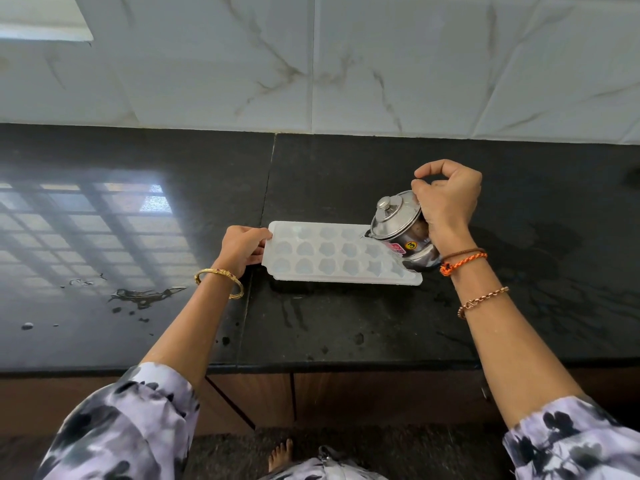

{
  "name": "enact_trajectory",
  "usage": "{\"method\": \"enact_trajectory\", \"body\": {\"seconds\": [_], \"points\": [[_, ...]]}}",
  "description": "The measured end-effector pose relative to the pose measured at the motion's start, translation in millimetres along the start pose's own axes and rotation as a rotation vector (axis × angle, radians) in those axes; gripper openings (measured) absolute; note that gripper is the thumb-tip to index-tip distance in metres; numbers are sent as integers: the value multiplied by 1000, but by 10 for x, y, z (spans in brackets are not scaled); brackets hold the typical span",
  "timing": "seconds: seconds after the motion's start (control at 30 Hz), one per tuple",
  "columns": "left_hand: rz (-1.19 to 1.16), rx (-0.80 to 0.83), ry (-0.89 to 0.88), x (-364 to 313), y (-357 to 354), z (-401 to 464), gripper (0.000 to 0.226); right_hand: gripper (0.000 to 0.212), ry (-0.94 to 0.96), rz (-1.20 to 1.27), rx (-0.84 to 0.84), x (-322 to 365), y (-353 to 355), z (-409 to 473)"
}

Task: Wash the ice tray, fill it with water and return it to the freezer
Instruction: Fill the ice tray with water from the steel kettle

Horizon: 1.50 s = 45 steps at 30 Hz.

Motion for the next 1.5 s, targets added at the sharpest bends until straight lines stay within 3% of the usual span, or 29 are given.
{"method": "enact_trajectory", "body": {"seconds": [1.5], "points": [[-8,45,-22,-5,8,5,15,21,68,24,39,160,-351,24]]}}
Point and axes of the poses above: each hand's wrist, its own z-axis towards the middle knuckle, its own y-axis out of the back of the hand, x = y × z, the point moved 5 cm from there along z, towards the middle knuckle, and after that the axes turned 15 degrees about y, right-handed, at the moved point
